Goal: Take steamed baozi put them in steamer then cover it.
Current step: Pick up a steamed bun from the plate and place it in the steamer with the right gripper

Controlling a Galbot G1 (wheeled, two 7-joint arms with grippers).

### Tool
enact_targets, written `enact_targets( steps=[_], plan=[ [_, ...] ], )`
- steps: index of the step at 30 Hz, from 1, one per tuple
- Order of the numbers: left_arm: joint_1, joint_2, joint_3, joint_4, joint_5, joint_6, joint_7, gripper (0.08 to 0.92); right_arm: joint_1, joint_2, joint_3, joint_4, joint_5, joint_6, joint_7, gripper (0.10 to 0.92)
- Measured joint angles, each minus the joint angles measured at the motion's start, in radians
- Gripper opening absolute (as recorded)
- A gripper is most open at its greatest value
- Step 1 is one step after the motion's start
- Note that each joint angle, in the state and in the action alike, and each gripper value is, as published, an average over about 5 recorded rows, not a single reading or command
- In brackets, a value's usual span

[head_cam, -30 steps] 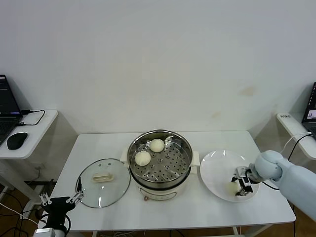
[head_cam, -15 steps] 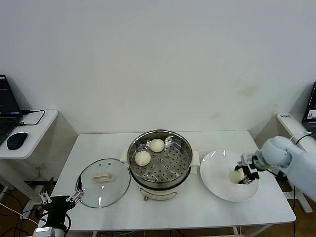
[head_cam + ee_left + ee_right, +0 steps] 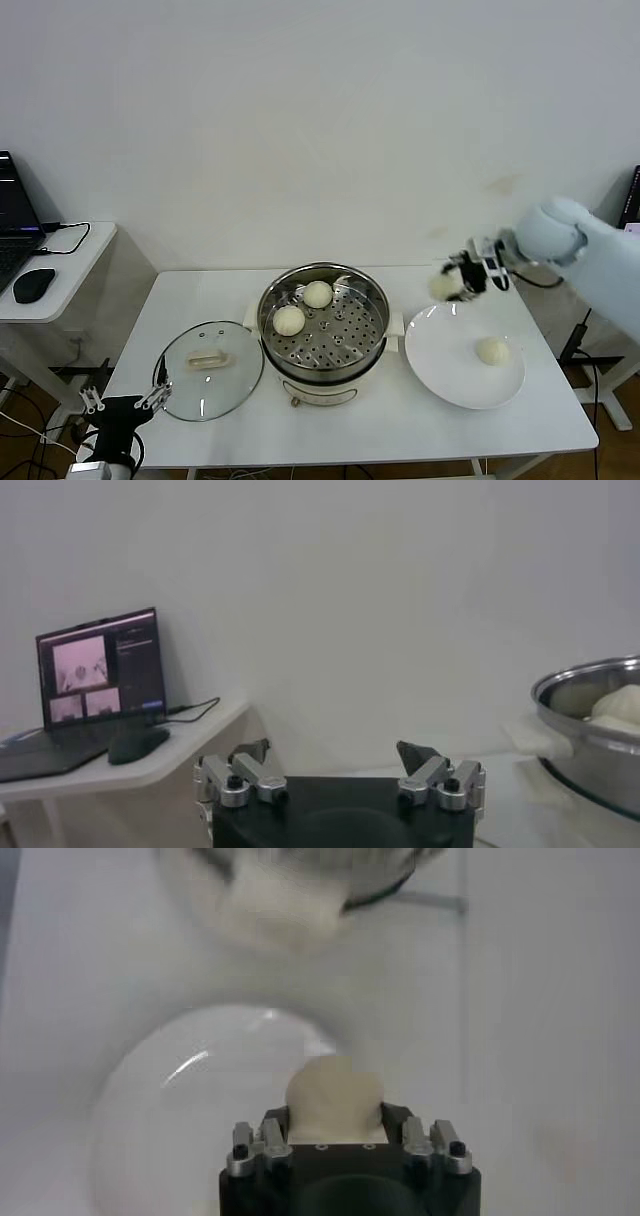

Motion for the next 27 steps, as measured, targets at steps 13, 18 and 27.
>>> enact_targets(
  steps=[13, 18, 27],
  plan=[
    [0.004, -0.008, -0.027, -0.019, -0.004, -0.001, -0.001, 0.823, 0.182, 0.195, -0.217, 0.042, 0.113, 0.102, 0.06, 0.585],
    [0.001, -0.008, -0.035, -0.03, -0.007, 0.003, -0.001, 0.823, 0.215, 0.255, -0.294, 0.048, 0.088, 0.176, 0.055, 0.586],
    [0.001, -0.024, -0.042, -0.039, -0.009, 0.005, -0.001, 0.823, 0.24, 0.346, -0.402, 0.057, 0.014, 0.31, 0.033, 0.59]
  ],
)
